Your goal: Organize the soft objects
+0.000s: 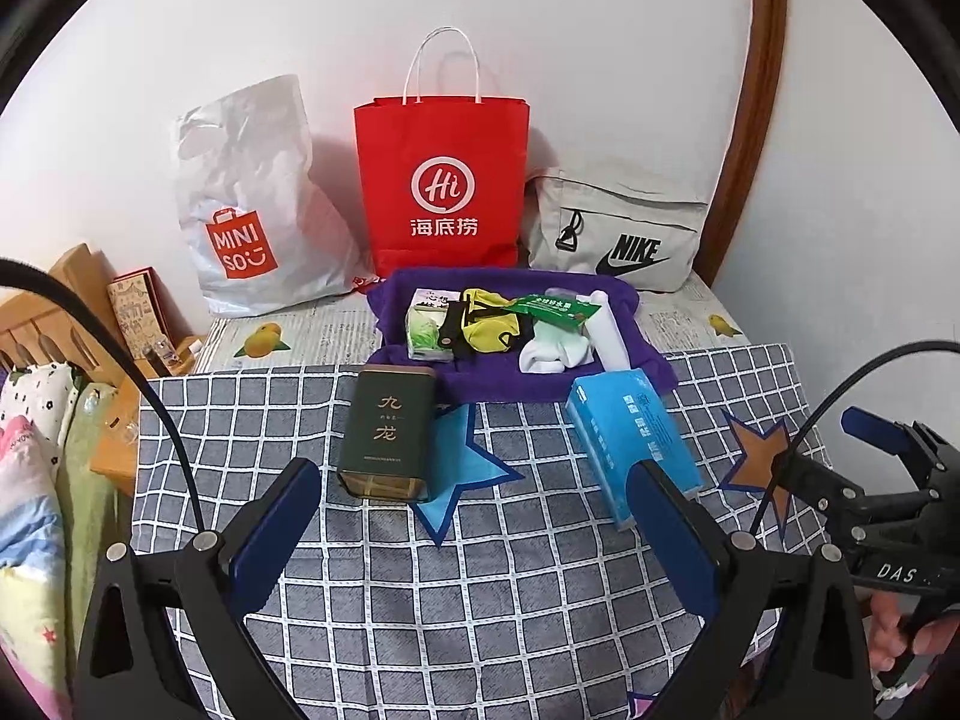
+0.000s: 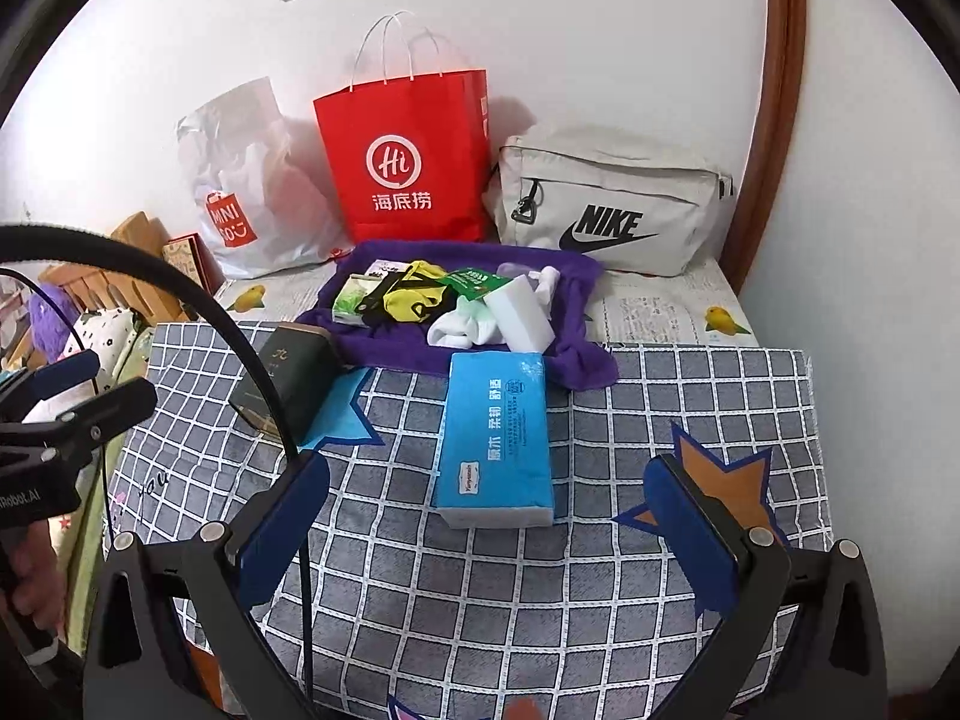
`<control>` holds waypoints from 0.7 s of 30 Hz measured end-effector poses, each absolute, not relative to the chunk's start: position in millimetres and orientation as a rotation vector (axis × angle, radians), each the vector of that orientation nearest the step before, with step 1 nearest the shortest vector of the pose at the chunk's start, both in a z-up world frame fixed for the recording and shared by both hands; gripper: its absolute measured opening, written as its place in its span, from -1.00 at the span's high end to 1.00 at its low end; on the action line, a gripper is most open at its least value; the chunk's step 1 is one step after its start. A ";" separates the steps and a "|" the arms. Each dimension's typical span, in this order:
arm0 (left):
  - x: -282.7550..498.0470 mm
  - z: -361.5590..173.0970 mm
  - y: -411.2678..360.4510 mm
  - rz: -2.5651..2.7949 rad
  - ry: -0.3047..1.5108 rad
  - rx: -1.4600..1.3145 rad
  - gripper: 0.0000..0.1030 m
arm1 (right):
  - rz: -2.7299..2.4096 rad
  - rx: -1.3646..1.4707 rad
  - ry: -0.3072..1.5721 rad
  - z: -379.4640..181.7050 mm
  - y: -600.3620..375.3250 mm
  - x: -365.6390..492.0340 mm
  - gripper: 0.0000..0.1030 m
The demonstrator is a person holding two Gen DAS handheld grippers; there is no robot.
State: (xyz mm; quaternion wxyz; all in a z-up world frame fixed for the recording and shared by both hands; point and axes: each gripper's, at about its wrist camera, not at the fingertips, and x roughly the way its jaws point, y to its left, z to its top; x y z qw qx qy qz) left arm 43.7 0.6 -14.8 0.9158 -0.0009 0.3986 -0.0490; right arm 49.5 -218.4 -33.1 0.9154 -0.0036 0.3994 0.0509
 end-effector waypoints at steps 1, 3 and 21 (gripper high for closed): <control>43.9 -14.8 2.1 -0.099 0.822 -0.005 -0.99 | 0.104 -0.008 0.822 -32.7 -218.2 48.7 -1.00; 44.8 -15.2 4.0 -0.092 0.824 -0.006 -0.99 | 0.101 -0.004 0.821 -32.4 -219.1 48.0 -1.00; 44.8 -16.3 8.3 -0.078 0.822 -0.023 -0.99 | 0.104 0.034 0.832 -30.2 -228.5 41.0 -1.00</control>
